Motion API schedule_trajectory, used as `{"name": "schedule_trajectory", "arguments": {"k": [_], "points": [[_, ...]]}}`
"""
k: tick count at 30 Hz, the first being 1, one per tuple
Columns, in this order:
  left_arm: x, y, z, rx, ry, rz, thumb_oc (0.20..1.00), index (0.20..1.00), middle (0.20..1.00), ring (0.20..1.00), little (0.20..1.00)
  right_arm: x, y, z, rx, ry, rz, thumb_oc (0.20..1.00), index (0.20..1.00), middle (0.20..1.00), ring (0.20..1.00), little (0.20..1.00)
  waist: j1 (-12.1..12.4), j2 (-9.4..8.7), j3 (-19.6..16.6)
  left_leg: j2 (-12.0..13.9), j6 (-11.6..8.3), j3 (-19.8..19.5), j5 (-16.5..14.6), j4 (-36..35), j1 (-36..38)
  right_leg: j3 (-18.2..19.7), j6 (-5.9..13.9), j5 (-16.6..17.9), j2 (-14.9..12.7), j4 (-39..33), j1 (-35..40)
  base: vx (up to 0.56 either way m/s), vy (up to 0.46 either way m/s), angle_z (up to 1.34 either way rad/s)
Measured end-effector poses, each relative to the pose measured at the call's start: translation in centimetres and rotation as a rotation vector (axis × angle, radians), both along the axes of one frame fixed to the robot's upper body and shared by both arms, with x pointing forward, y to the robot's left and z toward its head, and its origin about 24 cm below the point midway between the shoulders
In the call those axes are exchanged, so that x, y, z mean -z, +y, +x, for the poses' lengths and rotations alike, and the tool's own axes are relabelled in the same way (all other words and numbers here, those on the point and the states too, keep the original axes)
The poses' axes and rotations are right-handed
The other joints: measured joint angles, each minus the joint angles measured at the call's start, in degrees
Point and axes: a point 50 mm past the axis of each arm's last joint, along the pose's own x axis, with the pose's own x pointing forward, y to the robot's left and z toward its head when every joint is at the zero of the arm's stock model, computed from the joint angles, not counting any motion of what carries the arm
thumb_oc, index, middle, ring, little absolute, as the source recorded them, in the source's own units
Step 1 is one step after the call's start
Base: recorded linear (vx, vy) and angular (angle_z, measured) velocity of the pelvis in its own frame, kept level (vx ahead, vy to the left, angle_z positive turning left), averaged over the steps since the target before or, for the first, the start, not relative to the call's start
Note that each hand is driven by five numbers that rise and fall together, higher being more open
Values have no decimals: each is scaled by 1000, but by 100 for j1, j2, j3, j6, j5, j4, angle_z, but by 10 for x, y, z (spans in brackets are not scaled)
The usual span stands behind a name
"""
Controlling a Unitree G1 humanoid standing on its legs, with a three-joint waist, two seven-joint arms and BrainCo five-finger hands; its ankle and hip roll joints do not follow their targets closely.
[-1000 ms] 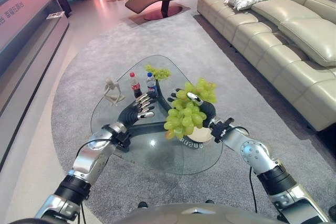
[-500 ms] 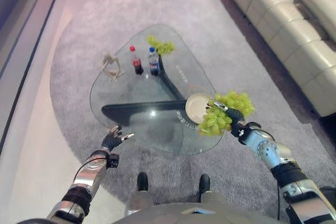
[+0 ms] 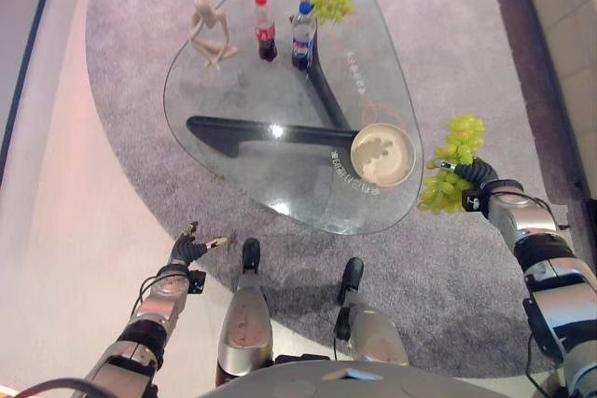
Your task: Pick up fruits into the plate
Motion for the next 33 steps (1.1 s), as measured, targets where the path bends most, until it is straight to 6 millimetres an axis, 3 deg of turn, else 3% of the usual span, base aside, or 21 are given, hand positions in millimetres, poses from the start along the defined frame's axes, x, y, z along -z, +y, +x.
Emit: {"name": "schedule_trajectory", "arguments": {"k": [7,10,13,21,31,32,33], "points": [[-18,0,20,37,-80,46,1000,1000,1000,1000,1000,-60,7,31,-9,-132,-308,200,200,200,200,200,122,16,362,-24,-10,-112,0,183,-511,-141,-12,9,-28,93,-384,-41,31,8],[-20,-2,24,48,-94,50,1000,1000,1000,1000,1000,-73,9,37,-2,-162,-339,200,200,200,200,200,166,20,364,-36,-11,-122,-1,265,-679,-153,-12,8,-51,188,-550,-9,4,3],[-24,-5,29,61,-111,69,1000,1000,1000,1000,1000,-98,9,44,39,-229,-362,200,200,200,200,200,203,46,379,-92,21,-201,-43,639,-1325,-177,9,-52,-152,589,-1165,9,-4,7],[-25,2,25,30,-126,94,1000,1000,1000,1000,1000,-103,-7,42,187,-208,-429,200,200,200,200,200,326,190,460,-274,131,-386,-87,1287,-2475,-131,-14,-215,-408,1365,-2291,-7,41,8],[-22,2,18,20,-129,75,1000,1000,1000,1000,1000,-103,-13,39,248,-192,-436,206,206,206,206,206,436,294,503,-386,244,-374,8,1313,-2586,-60,-18,-212,-535,1545,-2483,-7,24,1],[-23,1,18,28,-135,69,1000,1000,1000,1000,1000,-102,-14,39,256,-188,-434,1000,1000,1000,1000,1000,438,295,503,-390,245,-362,8,1312,-2529,-49,3,-199,-541,1552,-2438,0,0,0],[-23,1,18,30,-140,66,1000,1000,1000,1000,1000,-102,-14,38,259,-188,-436,1000,1000,1000,1000,1000,437,296,504,-390,245,-358,7,1310,-2475,-47,4,-199,-542,1551,-2388,0,0,0]]}}
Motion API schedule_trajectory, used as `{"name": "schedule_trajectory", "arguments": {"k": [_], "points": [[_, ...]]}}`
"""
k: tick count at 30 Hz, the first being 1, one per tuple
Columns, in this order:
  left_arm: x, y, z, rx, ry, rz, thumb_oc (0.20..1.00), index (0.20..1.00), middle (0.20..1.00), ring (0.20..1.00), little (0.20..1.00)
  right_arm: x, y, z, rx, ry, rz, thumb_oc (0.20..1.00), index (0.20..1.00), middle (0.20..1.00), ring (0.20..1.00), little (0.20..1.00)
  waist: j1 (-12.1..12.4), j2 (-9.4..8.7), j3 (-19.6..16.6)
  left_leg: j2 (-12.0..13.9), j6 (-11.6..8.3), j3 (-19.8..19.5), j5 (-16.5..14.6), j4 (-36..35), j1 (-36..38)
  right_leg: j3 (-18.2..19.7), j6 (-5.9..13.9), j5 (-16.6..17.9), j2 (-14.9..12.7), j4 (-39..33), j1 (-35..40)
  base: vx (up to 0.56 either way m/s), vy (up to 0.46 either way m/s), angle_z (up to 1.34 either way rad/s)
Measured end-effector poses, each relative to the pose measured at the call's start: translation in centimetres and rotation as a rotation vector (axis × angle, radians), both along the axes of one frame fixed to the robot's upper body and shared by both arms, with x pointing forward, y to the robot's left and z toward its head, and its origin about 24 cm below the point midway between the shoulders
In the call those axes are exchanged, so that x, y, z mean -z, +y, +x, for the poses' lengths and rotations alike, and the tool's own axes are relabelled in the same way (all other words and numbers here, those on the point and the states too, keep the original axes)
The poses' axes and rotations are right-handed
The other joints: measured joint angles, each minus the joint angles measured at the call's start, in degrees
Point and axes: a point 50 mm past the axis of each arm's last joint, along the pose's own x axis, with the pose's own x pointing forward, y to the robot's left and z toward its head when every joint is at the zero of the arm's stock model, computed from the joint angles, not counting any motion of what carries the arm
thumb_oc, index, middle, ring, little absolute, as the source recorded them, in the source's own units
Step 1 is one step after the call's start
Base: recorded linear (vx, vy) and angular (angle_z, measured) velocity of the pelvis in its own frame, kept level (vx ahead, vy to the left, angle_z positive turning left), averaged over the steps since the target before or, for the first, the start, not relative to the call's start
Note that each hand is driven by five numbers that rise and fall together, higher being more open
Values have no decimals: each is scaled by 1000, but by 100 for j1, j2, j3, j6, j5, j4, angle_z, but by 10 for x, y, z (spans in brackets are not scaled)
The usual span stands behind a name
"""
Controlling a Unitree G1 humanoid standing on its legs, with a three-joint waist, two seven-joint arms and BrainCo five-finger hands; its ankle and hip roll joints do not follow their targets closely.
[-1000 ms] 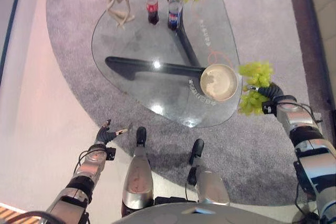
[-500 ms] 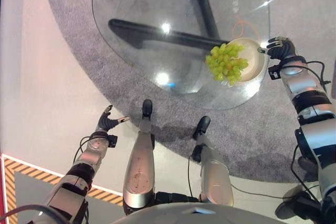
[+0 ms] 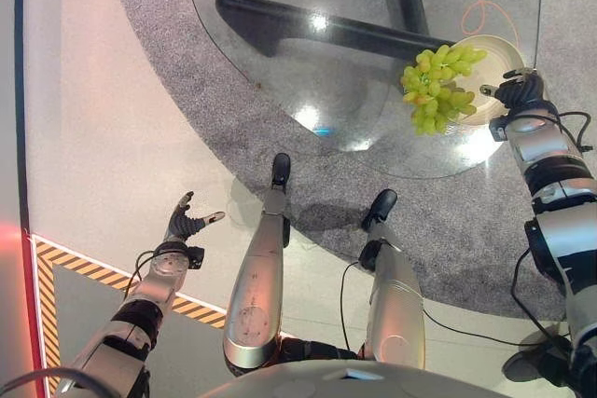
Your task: Pick up fruits into the plate
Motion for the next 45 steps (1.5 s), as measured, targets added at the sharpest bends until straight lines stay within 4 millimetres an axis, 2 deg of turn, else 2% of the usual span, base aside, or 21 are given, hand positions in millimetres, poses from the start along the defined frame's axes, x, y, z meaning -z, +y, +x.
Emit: {"name": "schedule_trajectory", "arguments": {"k": [6,9,12,15,19,20,23,24,29,30,32,33,35,38,42,45], "points": [[-5,-5,4,19,-27,-16,1000,1000,1000,1000,1000,0,-1,-1,8,-10,4,1000,1000,1000,1000,1000,-42,3,-2,4,6,63,-30,-25,454,49,4,-22,-3,-36,420,-25,-14,-3],[-4,-4,3,16,-20,-15,1000,1000,1000,1000,1000,5,-4,-4,14,-34,60,1000,1000,1000,1000,1000,-76,7,-5,7,-34,84,-78,-63,642,55,23,-44,0,-100,608,-12,1,0],[2,-1,0,1,20,-1,1000,1000,1000,1000,1000,31,-8,-12,15,-11,129,1000,1000,1000,1000,1000,-97,4,-6,8,-18,115,-79,-257,1056,55,7,-30,25,-313,1016,-24,16,-1],[11,3,-7,-16,76,25,1000,1000,1000,1000,1000,67,-1,-22,-23,44,186,1000,1000,1000,1000,1000,-173,-5,-11,19,-20,196,-64,-539,1611,60,14,-16,57,-572,1526,31,12,-5],[23,9,-16,-34,156,80,1000,1000,1000,1000,1000,127,22,-44,-113,130,271,1000,1000,1000,1000,1000,-391,-71,-69,91,-74,311,-30,-1003,2368,53,35,92,185,-1057,2245,106,6,-11],[25,10,-17,-33,170,90,1000,1000,1000,1000,1000,136,26,-48,-121,150,285,1000,1000,1000,1000,1000,-414,-82,-109,104,-72,324,-25,-1049,2425,55,36,93,204,-1097,2294,61,2,-13],[42,6,-32,-17,261,121,1000,1000,1000,1000,1000,190,46,-80,-139,277,370,1000,1000,1000,1000,1000,-643,-117,-546,172,-102,446,-14,-1308,2746,70,51,136,301,-1353,2548,52,11,-16],[45,5,-35,-12,281,120,1000,1000,1000,1000,1000,197,48,-86,-142,296,381,1000,1000,1000,1000,1000,-665,-115,-638,181,-104,476,-16,-1362,2820,69,51,136,312,-1384,2600,49,5,-15],[76,6,-78,-11,488,106,1000,1000,1000,1000,1000,259,67,-149,-147,484,472,1000,1000,1000,1000,1000,-990,-299,-1604,275,-191,734,-227,-1388,3258,184,76,111,409,-1551,2946,72,-4,-21],[79,6,-83,-15,507,103,1000,1000,1000,1000,1000,264,69,-155,-142,501,484,1000,1000,1000,1000,1000,-996,-324,-1705,287,-192,770,-251,-1388,3283,217,88,101,419,-1551,2945,60,-3,-32],[85,9,-96,-21,569,94,1000,1000,1000,1000,1000,285,77,-183,-124,588,529,1000,1000,1000,1000,1000,-1105,-453,-1965,313,-219,857,-299,-1390,3432,297,102,29,437,-1552,3037,89,-1,-20],[87,9,-99,-21,586,91,1000,1000,1000,1000,1000,289,79,-188,-116,606,537,1000,1000,1000,1000,1000,-1125,-465,-2017,316,-219,870,-304,-1391,3443,316,102,28,439,-1553,3038,77,5,-12],[93,10,-111,-23,649,77,1000,1000,1000,1000,1000,304,81,-213,-85,689,558,1000,1000,1000,1000,1000,-1201,-484,-2243,316,-190,945,-344,-1394,3473,396,105,28,434,-1553,3014,60,14,-17],[100,12,-129,-17,737,72,1000,1000,1000,1000,1000,318,81,-244,-51,800,575,1000,1000,1000,1000,1000,-1309,-428,-2364,315,-184,963,-354,-1415,3556,428,114,-9,428,-1554,3075,60,32,-5],[110,2,-150,3,812,34,1000,1000,1000,1000,1000,327,78,-272,-17,914,588,1000,1000,1000,1000,1000,-1325,-254,-2538,336,-211,1087,-380,-1420,3656,542,108,-5,439,-1557,3097,79,25,-14],[114,-6,-158,13,836,4,1000,1000,1000,1000,1000,330,78,-284,9,953,600,1000,1000,1000,1000,1000,-1308,-138,-2688,380,-218,1101,-385,-1420,3710,567,106,-6,480,-1580,3116,78,25,-5]]}}
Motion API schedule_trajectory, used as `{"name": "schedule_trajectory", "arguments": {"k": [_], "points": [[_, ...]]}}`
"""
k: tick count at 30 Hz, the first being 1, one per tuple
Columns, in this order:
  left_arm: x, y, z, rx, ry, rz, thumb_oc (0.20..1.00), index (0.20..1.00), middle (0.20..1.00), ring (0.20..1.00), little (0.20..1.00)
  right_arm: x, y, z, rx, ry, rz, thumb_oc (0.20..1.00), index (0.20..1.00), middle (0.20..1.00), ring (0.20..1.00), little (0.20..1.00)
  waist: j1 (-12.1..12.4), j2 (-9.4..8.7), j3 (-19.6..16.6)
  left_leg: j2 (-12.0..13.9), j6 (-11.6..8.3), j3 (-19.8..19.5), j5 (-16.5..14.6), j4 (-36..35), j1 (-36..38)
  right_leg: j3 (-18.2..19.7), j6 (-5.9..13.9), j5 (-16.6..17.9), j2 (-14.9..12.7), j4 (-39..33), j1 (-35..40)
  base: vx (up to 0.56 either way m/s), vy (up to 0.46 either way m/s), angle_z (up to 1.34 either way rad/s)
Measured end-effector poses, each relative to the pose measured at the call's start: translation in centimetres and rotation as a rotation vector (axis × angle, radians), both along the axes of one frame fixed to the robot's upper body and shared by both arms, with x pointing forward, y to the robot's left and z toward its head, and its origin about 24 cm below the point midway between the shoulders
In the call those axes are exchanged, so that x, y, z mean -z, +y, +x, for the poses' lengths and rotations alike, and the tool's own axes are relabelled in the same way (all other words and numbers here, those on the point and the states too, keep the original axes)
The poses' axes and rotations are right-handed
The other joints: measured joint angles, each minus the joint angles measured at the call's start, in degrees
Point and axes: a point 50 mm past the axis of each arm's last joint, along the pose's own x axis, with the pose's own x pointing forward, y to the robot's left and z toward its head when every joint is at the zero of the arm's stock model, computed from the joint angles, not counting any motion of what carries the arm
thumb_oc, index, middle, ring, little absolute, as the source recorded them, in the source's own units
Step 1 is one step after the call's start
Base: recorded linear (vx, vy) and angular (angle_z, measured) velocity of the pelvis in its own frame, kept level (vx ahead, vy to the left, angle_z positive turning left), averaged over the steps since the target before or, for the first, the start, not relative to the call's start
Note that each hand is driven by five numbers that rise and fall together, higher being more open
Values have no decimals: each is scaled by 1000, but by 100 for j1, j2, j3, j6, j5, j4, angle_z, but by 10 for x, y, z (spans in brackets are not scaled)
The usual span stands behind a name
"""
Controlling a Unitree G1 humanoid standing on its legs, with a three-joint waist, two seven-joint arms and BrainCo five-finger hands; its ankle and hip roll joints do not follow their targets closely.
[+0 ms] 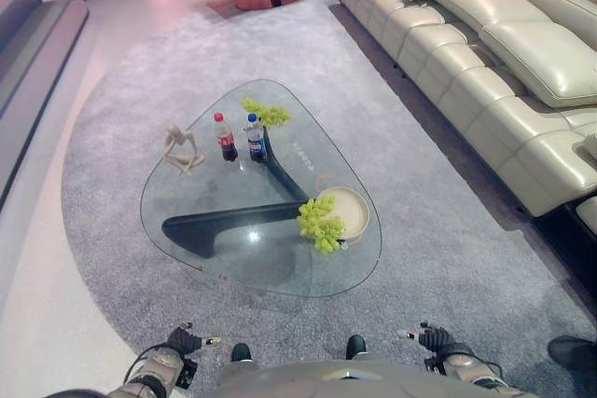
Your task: Pick up fruits into the plate
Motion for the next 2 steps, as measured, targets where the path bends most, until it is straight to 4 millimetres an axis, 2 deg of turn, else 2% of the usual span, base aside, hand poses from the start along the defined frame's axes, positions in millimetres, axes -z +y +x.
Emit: {"name": "schedule_trajectory", "arguments": {"k": [2], "points": [[2,-4,-4,-1,13,-13,1000,1000,1000,1000,1000,1,-2,-4,13,25,-5,1000,1000,1000,1000,1000,-2,54,-70,11,-6,-1,-4,1,3,7,0,0,11,-1,-2,59,11,-4]]}}
